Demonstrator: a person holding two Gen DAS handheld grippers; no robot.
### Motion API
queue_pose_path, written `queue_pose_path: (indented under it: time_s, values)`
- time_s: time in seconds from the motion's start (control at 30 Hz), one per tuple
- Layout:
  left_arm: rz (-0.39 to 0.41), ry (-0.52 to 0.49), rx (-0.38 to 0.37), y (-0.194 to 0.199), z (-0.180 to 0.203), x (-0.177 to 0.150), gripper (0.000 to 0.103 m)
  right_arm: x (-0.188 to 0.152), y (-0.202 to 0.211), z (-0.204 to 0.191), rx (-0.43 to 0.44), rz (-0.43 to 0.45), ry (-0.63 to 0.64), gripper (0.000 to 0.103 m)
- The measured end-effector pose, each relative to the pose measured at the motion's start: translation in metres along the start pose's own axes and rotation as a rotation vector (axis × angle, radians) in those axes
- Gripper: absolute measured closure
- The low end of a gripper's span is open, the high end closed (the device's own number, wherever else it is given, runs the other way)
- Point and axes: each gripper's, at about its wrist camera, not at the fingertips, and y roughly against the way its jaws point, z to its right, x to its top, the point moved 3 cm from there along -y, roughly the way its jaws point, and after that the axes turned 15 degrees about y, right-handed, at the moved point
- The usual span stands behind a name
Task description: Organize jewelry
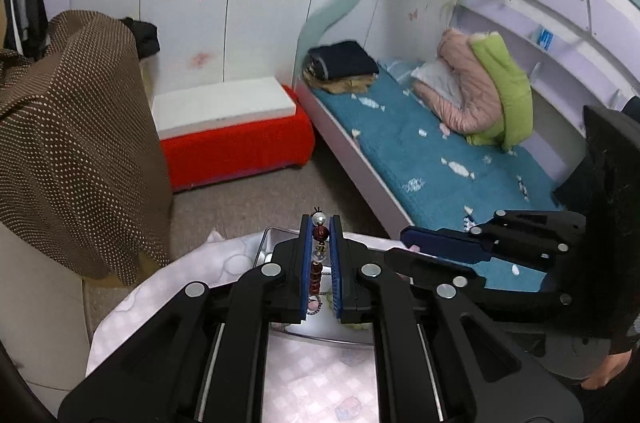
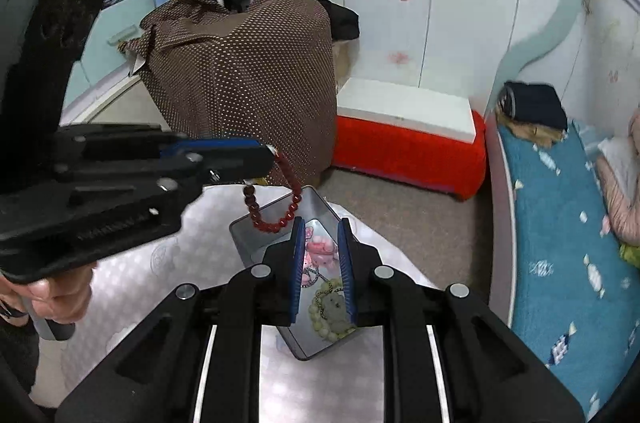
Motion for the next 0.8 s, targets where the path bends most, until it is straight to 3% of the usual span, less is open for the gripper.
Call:
queue_pose_path:
  time_s: [0.03, 0.07, 0.1, 0.17, 0.3, 0.33, 0.57, 0.8]
  values:
    - [-0.009, 0.001, 0.013, -0.005, -0.002, 0.000, 0.083, -0.001, -0.002, 0.002, 0.002, 0.001, -0.021, 0.066]
    - [-0.014, 0.007, 0.018, -0.008, -0.003, 0.000, 0.057, -0.003, -0.003, 0.004, -0.001, 0.003, -0.035, 0.048]
    - [-0.009, 0.016, 0.022, -0.008, -0.005, 0.000, 0.029, -0.004, -0.002, 0.004, -0.004, 0.007, -0.042, 0.045]
    - [0.035, 0.029, 0.039, -0.001, -0.010, -0.001, 0.015, -0.008, 0.000, 0.004, 0.011, 0.018, -0.059, 0.040]
    - [0.064, 0.041, 0.071, 0.014, -0.017, -0.004, 0.010, -0.012, 0.010, 0.005, -0.017, 0.037, -0.080, 0.010]
    - [0.084, 0.044, 0.084, 0.022, -0.019, -0.006, 0.009, -0.013, 0.013, 0.006, -0.023, 0.047, -0.086, 0.007]
    - [0.209, 0.055, 0.141, 0.089, -0.022, -0.026, 0.006, -0.021, 0.041, -0.004, -0.094, 0.078, -0.142, 0.007]
    - [0.354, 0.027, 0.189, 0.172, -0.008, -0.068, 0.005, -0.026, 0.082, -0.031, -0.126, 0.126, -0.173, 0.007]
